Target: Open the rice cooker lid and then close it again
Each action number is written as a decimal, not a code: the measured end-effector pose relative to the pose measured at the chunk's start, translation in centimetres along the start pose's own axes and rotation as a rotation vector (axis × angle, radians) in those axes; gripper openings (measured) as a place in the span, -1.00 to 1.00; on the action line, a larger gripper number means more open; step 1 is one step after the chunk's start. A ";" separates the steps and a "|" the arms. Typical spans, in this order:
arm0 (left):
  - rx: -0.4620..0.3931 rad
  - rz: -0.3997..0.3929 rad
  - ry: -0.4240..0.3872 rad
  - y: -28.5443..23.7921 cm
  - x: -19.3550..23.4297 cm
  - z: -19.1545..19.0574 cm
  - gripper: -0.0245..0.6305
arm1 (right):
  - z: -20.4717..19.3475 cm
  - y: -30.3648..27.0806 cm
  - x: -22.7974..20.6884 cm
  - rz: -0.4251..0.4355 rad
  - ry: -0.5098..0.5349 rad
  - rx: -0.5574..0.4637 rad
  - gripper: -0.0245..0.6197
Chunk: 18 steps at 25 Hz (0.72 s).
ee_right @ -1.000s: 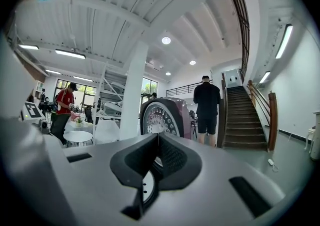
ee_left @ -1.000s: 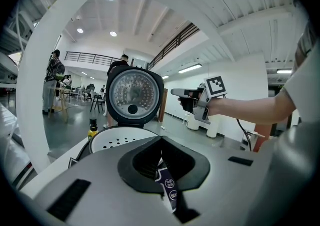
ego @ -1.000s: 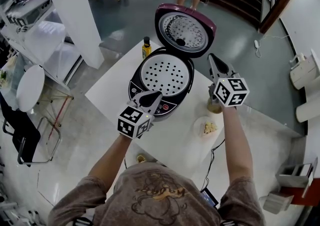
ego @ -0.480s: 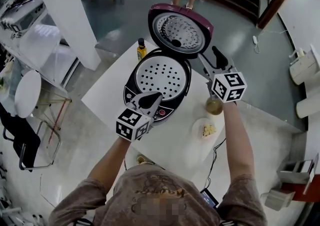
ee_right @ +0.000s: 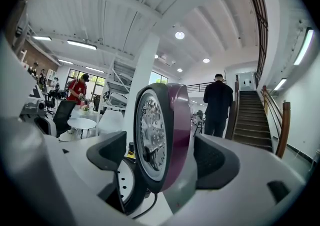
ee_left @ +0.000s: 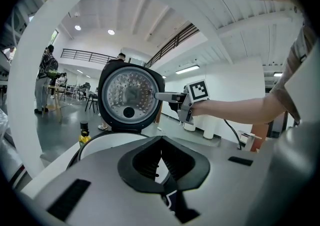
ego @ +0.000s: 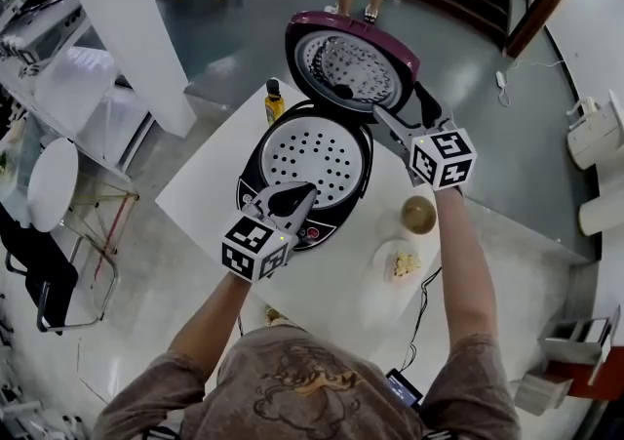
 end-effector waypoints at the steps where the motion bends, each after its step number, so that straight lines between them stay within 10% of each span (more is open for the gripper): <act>1: 0.000 0.001 0.002 0.1 0.1 0.0 -0.86 | 0.0 -0.3 -0.1 0.006 0.001 0.002 0.37; 18: -0.007 0.030 0.021 1.5 0.9 -0.4 -0.86 | 0.6 -0.5 0.6 0.037 -0.021 -0.017 0.31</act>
Point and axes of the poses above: the fingertips, and each gripper's own axes: y backward along the fingers, x to its left, z out of its top, the point moved 7 cm from there along y, backward along the fingers, and after that the axes turned 3 degrees about -z, right-handed, at the moved point
